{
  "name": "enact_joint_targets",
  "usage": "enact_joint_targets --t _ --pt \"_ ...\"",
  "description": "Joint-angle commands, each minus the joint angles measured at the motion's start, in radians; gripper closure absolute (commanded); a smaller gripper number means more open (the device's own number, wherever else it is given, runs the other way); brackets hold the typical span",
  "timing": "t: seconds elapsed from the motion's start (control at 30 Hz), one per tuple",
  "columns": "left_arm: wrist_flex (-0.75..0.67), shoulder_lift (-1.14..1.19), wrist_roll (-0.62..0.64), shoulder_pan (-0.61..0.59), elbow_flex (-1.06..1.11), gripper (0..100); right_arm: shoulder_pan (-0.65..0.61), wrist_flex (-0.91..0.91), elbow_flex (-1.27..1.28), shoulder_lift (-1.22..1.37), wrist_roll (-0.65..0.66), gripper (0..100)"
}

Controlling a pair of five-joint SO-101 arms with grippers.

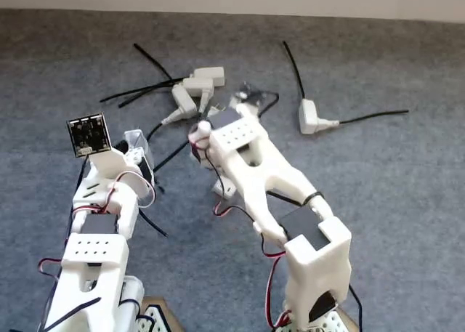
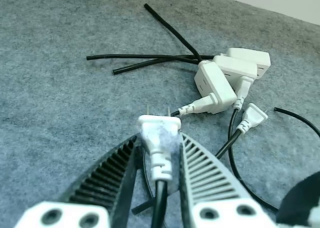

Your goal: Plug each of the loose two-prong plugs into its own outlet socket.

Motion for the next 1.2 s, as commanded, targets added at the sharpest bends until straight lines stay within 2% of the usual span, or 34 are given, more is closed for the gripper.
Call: enact_joint_targets --t 0.0,0.07,0.2,0.3,0.37,0.5,0.6,0.73,0.87,1.03,1.17 --pt "-0.025 -0.021 0.009 0.016 -0.008 99 0.004 0.183 -0.265 -0.021 0.015 67.6" --pt "-0.057 -0.041 0.031 0.019 -0.007 99 0.016 0.289 -0.415 -0.021 0.087 67.6" --pt "-0.261 -0.193 0.069 0.002 0.113 99 0.042 0.443 -0.691 -0.018 0.249 67.6" --pt "-0.442 -0.374 0.066 0.033 0.286 99 0.091 0.449 -0.759 -0.019 0.341 67.6" --pt "-0.502 -0.501 0.066 0.068 0.355 99 0.133 0.449 -0.759 -0.016 0.377 67.6" --pt "-0.285 -0.7 0.066 0.127 0.349 99 0.231 0.449 -0.72 -0.022 0.436 67.6" --pt "-0.176 -0.811 0.066 0.188 0.346 99 0.308 0.449 -0.687 -0.065 0.509 67.6" --pt "-0.051 -0.891 -0.055 0.28 0.335 99 0.421 0.449 -0.611 -0.183 0.554 67.6" --pt "0.026 -0.874 -0.152 0.352 0.303 99 0.562 0.447 -0.478 -0.332 0.555 67.6" --pt "0.226 -0.788 -0.158 0.357 0.134 99 0.76 0.446 -0.236 -0.519 0.557 67.6" --pt "0.348 -0.627 -0.16 0.357 -0.039 99 0.929 0.441 0.012 -0.653 0.559 67.6"
